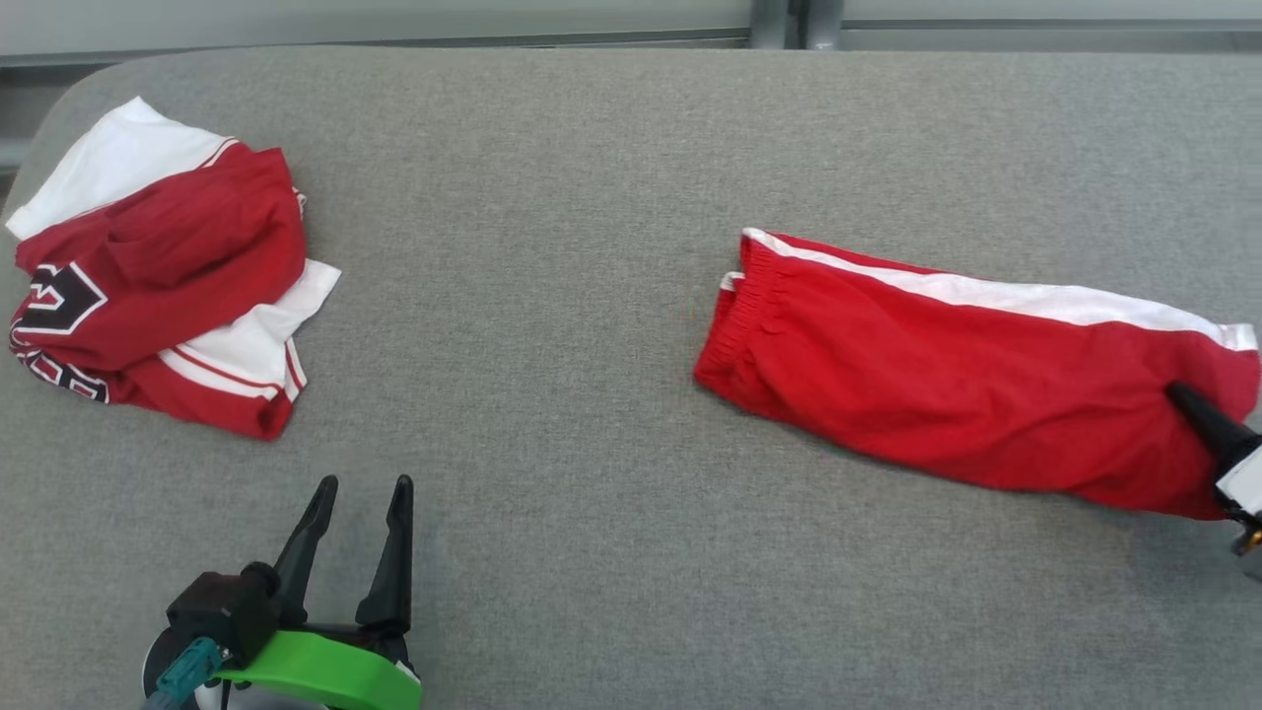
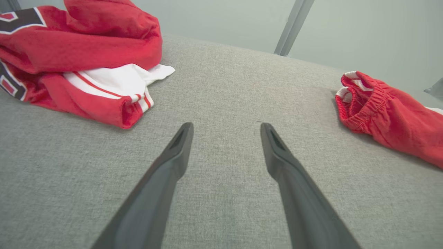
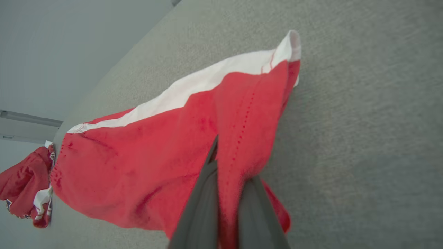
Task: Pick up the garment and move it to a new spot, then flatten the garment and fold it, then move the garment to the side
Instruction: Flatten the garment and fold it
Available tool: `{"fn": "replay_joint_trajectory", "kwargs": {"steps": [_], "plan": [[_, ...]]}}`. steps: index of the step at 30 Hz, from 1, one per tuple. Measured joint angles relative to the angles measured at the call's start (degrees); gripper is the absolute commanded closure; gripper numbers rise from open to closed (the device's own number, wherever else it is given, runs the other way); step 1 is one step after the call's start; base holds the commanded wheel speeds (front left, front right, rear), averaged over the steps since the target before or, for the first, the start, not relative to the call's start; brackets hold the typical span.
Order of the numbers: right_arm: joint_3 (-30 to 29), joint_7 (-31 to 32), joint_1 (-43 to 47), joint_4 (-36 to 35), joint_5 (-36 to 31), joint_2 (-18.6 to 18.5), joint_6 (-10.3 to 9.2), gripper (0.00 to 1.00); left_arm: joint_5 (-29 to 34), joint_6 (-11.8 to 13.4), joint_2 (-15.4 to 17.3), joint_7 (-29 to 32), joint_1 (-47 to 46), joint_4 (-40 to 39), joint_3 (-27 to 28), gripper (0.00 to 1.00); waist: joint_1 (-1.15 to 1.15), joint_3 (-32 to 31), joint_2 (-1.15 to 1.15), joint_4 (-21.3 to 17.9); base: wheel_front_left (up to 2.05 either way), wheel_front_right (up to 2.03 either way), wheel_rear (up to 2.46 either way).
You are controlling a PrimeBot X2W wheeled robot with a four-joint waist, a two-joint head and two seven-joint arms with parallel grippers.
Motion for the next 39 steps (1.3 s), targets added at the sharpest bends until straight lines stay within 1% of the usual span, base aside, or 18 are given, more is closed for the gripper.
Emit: {"fn": "replay_joint_trajectory", "kwargs": {"steps": [2, 4, 8, 11, 12, 14, 18, 21, 25, 30, 31, 32, 33, 34, 35, 39], "plan": [[-2.02, -0.56, 0.01, 0.57, -0.74, -0.32, 0.00, 1.00, 0.20, -0.66, 0.09, 0.00, 0.13, 0.22, -0.15, 0.00, 0.00, -0.53, 0.00, -1.01, 0.00, 0.00, 0.00], [-3.15, -0.80, -0.46, 0.53, -1.46, -0.35, -0.01, 1.00, 0.40, -0.73, 0.08, 0.00, 0.17, 0.21, -0.18, 0.00, 0.00, -1.00, 0.00, -1.81, 0.00, 0.00, 0.00], [-3.00, -0.99, -3.39, -2.89, -1.96, 0.29, -0.01, 1.00, 0.56, -1.22, -0.09, 0.00, 0.14, 0.35, -0.94, 0.00, 0.00, -1.45, 0.00, -2.84, 0.00, 0.00, 0.00], [0.46, 0.27, -4.52, -6.90, -2.22, 2.11, -0.01, 1.00, 0.99, -1.22, -0.34, 0.10, 0.04, 0.88, -1.64, 0.00, 0.00, -1.59, 0.00, -2.84, 0.00, 0.00, 0.00], [0.46, 0.27, -4.52, -6.90, -2.22, 2.11, -0.01, 1.00, 0.99, -1.22, -0.34, 0.10, 0.04, 0.88, -1.64, 0.00, 0.00, -1.59, 0.00, -2.84, 0.00, 0.00, 0.00], [3.88, 1.10, -4.71, -9.89, -2.94, 3.54, 0.00, 1.00, 0.99, -1.23, -0.73, 0.11, -0.07, 0.92, -1.93, 0.00, 0.00, -1.36, 0.00, -2.69, 0.00, 0.00, 0.00], [10.21, 1.76, -5.30, -12.94, -5.64, 7.73, 0.00, 1.00, 1.09, -1.30, -1.45, 0.16, -0.49, 1.30, -2.77, 0.00, 0.00, -0.75, 0.00, -2.32, 0.00, 0.00, 0.00], [14.22, 1.14, -6.42, -12.37, -9.83, 10.46, -0.01, 1.00, 1.10, -1.74, -2.01, 0.16, -1.55, 1.76, -3.01, 0.00, 0.00, -0.19, 0.00, -2.04, 0.00, 0.00, 0.00], [18.23, -0.37, -9.75, -8.56, -15.50, 12.61, 0.00, 1.00, 1.16, -2.30, -2.19, 0.16, -2.69, 2.27, -3.12, 0.00, 0.00, 0.47, 0.00, -1.84, 0.00, 0.00, 0.00], [22.48, -1.09, -11.48, -5.13, -18.07, 13.86, -0.01, 1.00, 1.27, -2.55, -2.42, 0.16, -3.81, 2.57, -3.24, 0.00, 0.00, 0.84, 0.00, -1.17, 0.00, 0.00, 0.00], [23.09, -1.05, -11.50, -4.70, -18.38, 13.90, -0.01, 0.84, 1.27, -2.56, -2.45, 0.16, -3.86, 2.63, -3.18, 0.00, 0.00, 0.94, 0.00, -1.08, 0.00, 0.00, 0.00], [23.60, -1.13, -11.54, -4.32, -18.91, 13.89, 0.00, 0.63, 1.27, -2.65, -2.46, 0.16, -3.90, 2.70, -3.15, 0.00, 0.00, 1.03, 0.00, -1.02, 0.00, 0.00, 0.00], [23.86, -1.32, -11.59, -4.05, -19.26, 13.86, -0.01, 0.63, 1.27, -2.65, -2.50, 0.16, -3.90, 2.82, -3.11, 0.00, 0.00, 1.09, 0.00, -1.00, 0.00, 0.00, 0.00], [24.12, -1.77, -11.67, -3.86, -19.54, 13.86, -0.01, 0.33, 1.27, -2.68, -2.54, 0.16, -3.90, 2.97, -3.11, 0.00, 0.00, 1.13, 0.00, -1.01, 0.00, 0.00, 0.00], [24.31, -2.26, -11.81, -3.81, -19.70, 13.88, 0.00, 0.00, 1.27, -2.68, -2.57, 0.16, -3.90, 3.07, -3.07, 0.00, 0.00, 1.15, 0.00, -1.07, 0.00, 0.00, 0.00], [25.59, -3.69, -12.13, -5.67, -18.85, 13.99, -0.01, 0.00, 1.24, -2.69, -2.76, 0.14, -3.80, 3.28, -2.83, 0.00, 0.00, 1.02, 0.00, -1.48, 0.00, 0.00, 0.00]]}}
